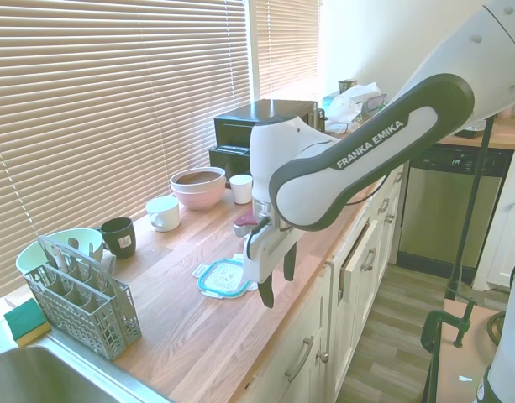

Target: Cover the lid of the food container

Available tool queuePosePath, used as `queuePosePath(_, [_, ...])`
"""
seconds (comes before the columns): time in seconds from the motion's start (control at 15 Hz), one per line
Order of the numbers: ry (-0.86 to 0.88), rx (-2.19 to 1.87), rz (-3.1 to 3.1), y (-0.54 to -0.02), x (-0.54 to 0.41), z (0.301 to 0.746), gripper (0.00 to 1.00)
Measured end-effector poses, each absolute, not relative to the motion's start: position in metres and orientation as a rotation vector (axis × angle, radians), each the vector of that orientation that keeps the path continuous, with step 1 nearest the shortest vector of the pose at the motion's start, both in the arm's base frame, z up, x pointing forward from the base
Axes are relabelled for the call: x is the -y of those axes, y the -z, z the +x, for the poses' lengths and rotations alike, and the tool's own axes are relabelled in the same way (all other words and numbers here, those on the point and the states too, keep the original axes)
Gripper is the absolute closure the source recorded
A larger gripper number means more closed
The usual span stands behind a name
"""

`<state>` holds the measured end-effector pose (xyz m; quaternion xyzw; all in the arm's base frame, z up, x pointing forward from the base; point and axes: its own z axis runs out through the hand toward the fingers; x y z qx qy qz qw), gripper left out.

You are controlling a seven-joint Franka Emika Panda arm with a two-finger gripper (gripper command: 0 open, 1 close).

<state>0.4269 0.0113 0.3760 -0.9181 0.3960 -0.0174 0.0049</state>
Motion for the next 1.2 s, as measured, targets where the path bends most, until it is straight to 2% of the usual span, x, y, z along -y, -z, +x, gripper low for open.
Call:
queuePosePath(0.27, [0.061,-1.248,-2.872,-0.373,-0.023,0.425,0.00])
queuePosePath(0.6, [0.169,-1.343,-2.875,-0.375,-0.053,0.433,0.00])
queuePosePath(0.93, [0.252,-1.441,-2.904,-0.377,-0.057,0.481,0.00])
queuePosePath(1.2, [0.245,-1.516,-2.921,-0.379,-0.051,0.519,0.00])
